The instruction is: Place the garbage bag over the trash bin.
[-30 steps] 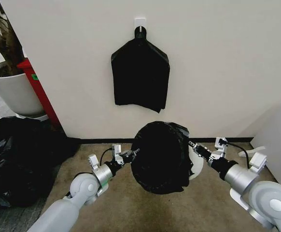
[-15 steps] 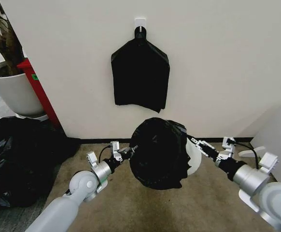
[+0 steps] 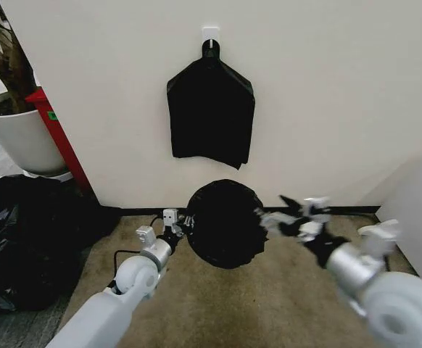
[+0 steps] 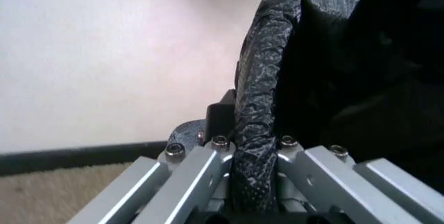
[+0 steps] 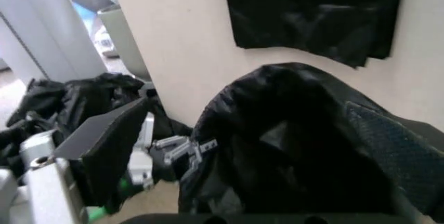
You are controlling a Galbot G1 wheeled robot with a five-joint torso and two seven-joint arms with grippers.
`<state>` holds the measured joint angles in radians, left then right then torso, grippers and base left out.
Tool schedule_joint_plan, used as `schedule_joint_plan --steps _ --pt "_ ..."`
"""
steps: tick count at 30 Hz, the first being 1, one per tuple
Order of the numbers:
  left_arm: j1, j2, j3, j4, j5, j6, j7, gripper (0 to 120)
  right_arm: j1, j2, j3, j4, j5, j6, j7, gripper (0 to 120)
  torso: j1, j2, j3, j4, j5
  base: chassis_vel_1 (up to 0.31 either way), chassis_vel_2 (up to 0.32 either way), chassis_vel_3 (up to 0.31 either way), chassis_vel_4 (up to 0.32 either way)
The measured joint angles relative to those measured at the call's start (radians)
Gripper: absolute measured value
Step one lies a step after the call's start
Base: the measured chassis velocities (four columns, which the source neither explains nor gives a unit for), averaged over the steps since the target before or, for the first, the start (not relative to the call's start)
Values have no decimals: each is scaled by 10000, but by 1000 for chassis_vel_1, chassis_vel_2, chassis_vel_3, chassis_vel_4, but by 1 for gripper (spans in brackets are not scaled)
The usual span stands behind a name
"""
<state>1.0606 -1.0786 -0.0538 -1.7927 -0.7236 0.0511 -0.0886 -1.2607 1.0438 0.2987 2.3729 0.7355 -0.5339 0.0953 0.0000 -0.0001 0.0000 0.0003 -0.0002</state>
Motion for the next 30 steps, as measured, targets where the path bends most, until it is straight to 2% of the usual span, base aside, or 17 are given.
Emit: schedule_joint_plan --steps 3,4,9,12,16,18,24,26,27,30 --pt "64 -32 17 -51 220 -108 -63 2 553 135 -757 -224 41 -255 740 90 0 0 1 0 1 0 0 0 0" --pt "102 -62 24 -76 347 -193 -105 2 973 263 -1378 -469 179 -372 1512 86 0 0 0 1 0 0 0 0 0" --pt "130 -135 42 -130 501 -314 -136 2 1937 900 -2998 -1453 1558 -183 4498 64 0 0 0 -1 0 0 0 0 0" --pt "123 -187 60 -146 545 -320 -143 2 2127 1090 -3212 -1796 1768 -167 5107 56 0 0 0 -1 0 0 0 0 0" --pt "83 -402 148 -146 876 -386 -176 2 2624 1644 -3480 -2818 2326 -7 7172 39 0 0 0 -4 0 0 0 0 0" --pt "84 -409 153 -145 913 -395 -176 2 2640 1664 -3488 -2852 2317 8 7231 36 0 0 0 -3 1 0 0 0 0" --pt "314 -578 167 -238 1284 -535 -246 2 2875 2500 -3689 -3635 1540 490 8215 9 0 0 0 -1 2 0 0 0 0" --pt "314 -598 167 -238 1303 -540 -249 2 2871 2544 -3700 -3669 1484 515 8222 8 0 0 0 -2 0 0 0 0 0" --pt "308 -661 185 -238 1343 -556 -253 2 2869 2676 -3755 -3785 1396 571 8248 1 0 0 0 -3 -1 0 0 0 0" --pt "305 -785 273 -238 1414 -571 -252 2 3023 2965 -3929 -4212 1346 749 8458 0 0 0 0 -3 0 0 0 0 0"
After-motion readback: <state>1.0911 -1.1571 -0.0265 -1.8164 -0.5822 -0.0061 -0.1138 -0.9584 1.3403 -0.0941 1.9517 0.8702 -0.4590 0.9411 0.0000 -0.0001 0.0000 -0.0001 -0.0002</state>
